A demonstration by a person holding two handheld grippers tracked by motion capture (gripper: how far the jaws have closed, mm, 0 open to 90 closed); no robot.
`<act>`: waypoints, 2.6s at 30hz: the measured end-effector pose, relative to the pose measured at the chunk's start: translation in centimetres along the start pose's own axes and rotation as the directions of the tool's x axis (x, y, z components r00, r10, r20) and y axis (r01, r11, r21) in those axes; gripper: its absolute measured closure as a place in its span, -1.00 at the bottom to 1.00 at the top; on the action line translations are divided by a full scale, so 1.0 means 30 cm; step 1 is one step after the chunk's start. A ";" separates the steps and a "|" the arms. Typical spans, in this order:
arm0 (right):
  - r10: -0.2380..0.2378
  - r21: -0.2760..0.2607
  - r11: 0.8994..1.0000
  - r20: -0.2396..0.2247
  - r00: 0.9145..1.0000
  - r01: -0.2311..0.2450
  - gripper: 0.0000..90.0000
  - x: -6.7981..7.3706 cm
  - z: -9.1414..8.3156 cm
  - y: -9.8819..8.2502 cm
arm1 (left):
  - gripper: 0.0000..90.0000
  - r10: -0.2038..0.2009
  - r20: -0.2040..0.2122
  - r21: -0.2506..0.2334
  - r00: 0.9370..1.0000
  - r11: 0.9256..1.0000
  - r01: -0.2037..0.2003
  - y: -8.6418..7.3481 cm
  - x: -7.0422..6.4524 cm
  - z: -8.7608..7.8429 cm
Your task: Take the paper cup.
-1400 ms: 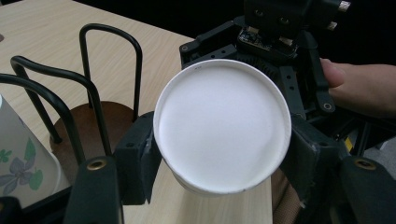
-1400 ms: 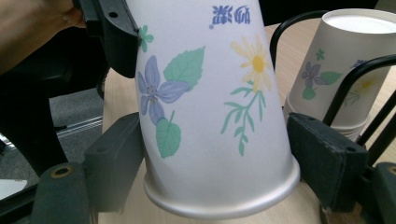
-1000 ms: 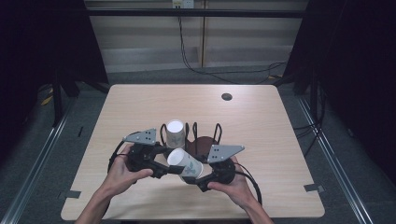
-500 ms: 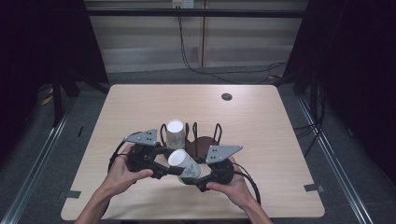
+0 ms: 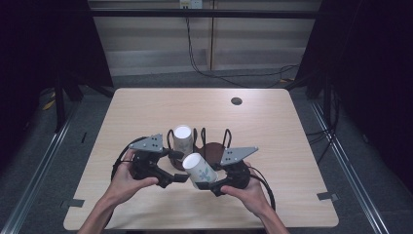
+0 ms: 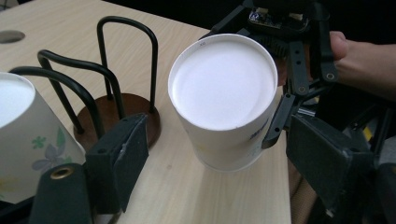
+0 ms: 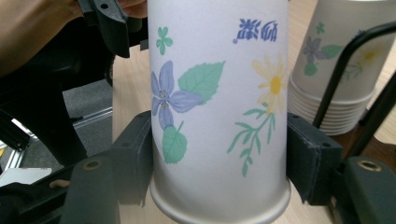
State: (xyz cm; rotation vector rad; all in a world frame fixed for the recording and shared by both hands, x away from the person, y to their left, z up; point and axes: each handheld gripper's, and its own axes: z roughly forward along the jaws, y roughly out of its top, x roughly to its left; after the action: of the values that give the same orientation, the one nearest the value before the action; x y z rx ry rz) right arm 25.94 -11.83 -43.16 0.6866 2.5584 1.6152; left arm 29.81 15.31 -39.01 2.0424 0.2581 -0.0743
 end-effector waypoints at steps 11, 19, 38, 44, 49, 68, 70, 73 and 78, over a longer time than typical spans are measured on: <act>0.012 0.070 0.997 0.038 0.999 -0.014 -0.27 -0.022 -0.037 0.001 | -0.51 0.044 -0.022 0.062 0.999 0.997 -0.043 0.002 0.004 -0.010; 0.014 0.110 0.994 0.032 0.999 -0.017 -0.28 -0.021 -0.025 0.000 | -0.59 0.040 -0.016 0.076 0.999 0.996 -0.039 -0.012 0.015 -0.003; -0.036 0.305 0.952 0.028 0.999 0.026 -0.26 -0.017 -0.013 0.015 | -0.40 0.094 0.021 0.185 0.995 0.978 -0.096 -0.021 -0.003 0.055; -0.063 0.374 0.926 0.014 0.998 0.053 -0.25 -0.015 -0.003 0.028 | -0.31 0.089 0.007 0.220 0.996 0.972 -0.089 -0.022 -0.001 0.058; -0.092 0.423 0.903 0.009 0.996 0.079 -0.25 -0.009 0.010 0.042 | -0.40 0.094 0.011 0.262 0.996 0.961 -0.094 -0.025 -0.005 0.071; -0.144 0.553 0.823 -0.022 0.989 0.132 -0.25 0.012 0.066 0.056 | -0.50 0.110 0.010 0.383 0.994 0.918 -0.106 -0.038 -0.015 0.123; -0.140 0.559 0.819 -0.026 0.990 0.131 -0.25 0.012 0.071 0.052 | -0.50 0.109 0.003 0.391 0.994 0.915 -0.101 -0.040 -0.014 0.126; -0.139 0.575 0.806 -0.043 0.989 0.138 -0.25 0.015 0.081 0.048 | -0.52 0.099 0.003 0.424 0.995 0.901 -0.091 -0.044 -0.013 0.134; -0.143 0.597 0.789 -0.053 0.988 0.146 -0.25 0.021 0.091 0.055 | -0.51 0.067 0.027 0.443 0.997 0.894 -0.072 -0.047 -0.013 0.146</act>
State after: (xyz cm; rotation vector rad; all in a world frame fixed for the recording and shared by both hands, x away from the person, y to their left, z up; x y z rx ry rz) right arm 26.65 -8.66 -42.86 0.4789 3.0452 0.7321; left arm 29.38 12.02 -42.21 2.5053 0.1697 -0.1086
